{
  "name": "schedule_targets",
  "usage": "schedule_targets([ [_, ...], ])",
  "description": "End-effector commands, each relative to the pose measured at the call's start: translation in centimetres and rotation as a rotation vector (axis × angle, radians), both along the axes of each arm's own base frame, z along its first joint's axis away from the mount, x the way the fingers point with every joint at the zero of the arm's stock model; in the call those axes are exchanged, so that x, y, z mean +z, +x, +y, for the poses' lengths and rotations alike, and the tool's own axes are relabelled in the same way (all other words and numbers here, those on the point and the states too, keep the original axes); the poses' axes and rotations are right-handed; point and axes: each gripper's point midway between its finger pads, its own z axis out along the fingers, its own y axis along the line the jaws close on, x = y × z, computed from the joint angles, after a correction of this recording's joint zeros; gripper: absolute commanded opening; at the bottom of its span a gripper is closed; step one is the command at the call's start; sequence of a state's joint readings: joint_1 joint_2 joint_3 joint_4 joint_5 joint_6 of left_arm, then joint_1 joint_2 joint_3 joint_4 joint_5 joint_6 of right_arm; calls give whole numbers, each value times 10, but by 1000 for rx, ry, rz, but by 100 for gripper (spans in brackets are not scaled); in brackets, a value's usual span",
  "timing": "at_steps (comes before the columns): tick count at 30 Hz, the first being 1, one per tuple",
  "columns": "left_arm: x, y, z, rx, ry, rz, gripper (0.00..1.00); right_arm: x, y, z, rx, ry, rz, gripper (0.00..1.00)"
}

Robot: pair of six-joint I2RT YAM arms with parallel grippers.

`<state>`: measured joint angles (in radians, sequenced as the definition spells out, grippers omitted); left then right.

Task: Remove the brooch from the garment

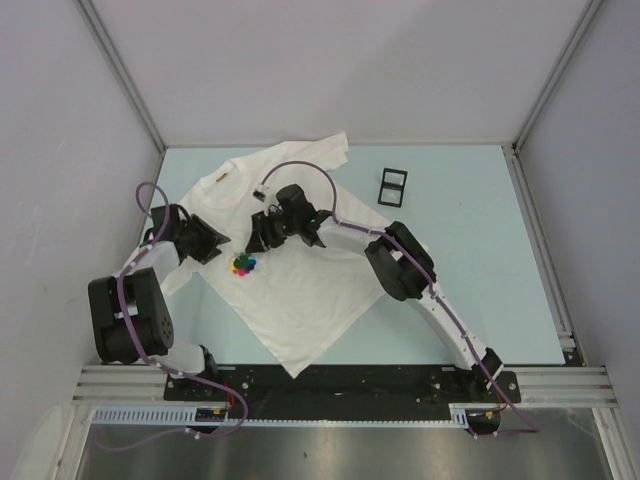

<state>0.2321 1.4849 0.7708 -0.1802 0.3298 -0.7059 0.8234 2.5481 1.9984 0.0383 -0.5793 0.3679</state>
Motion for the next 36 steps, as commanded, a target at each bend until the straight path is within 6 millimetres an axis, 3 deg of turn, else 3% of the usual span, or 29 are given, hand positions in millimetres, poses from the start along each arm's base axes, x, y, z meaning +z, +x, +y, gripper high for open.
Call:
schedule_targets([
  [1, 0, 3, -1, -25, 8, -9, 45, 39, 2, 3, 13, 33, -76, 49],
  [6, -17, -20, -13, -2, -17, 32, 44, 32, -3, 4, 25, 45, -23, 47],
  [8, -27, -29, -16, -1, -27, 66, 32, 30, -5, 5, 30, 54, -5, 47],
  [15, -55, -43, -19, 6, -50, 156, 17, 17, -7, 5, 8, 29, 54, 52],
  [20, -71, -53, -20, 23, -59, 199, 11, 13, -20, 9, 39, 34, 109, 53],
  [26, -68, -53, -21, 32, -63, 177, 10, 14, -36, 17, 69, 55, 193, 51],
  [36, -60, -53, -26, 18, -87, 144, 11, 22, -32, 18, -62, 158, 368, 41],
])
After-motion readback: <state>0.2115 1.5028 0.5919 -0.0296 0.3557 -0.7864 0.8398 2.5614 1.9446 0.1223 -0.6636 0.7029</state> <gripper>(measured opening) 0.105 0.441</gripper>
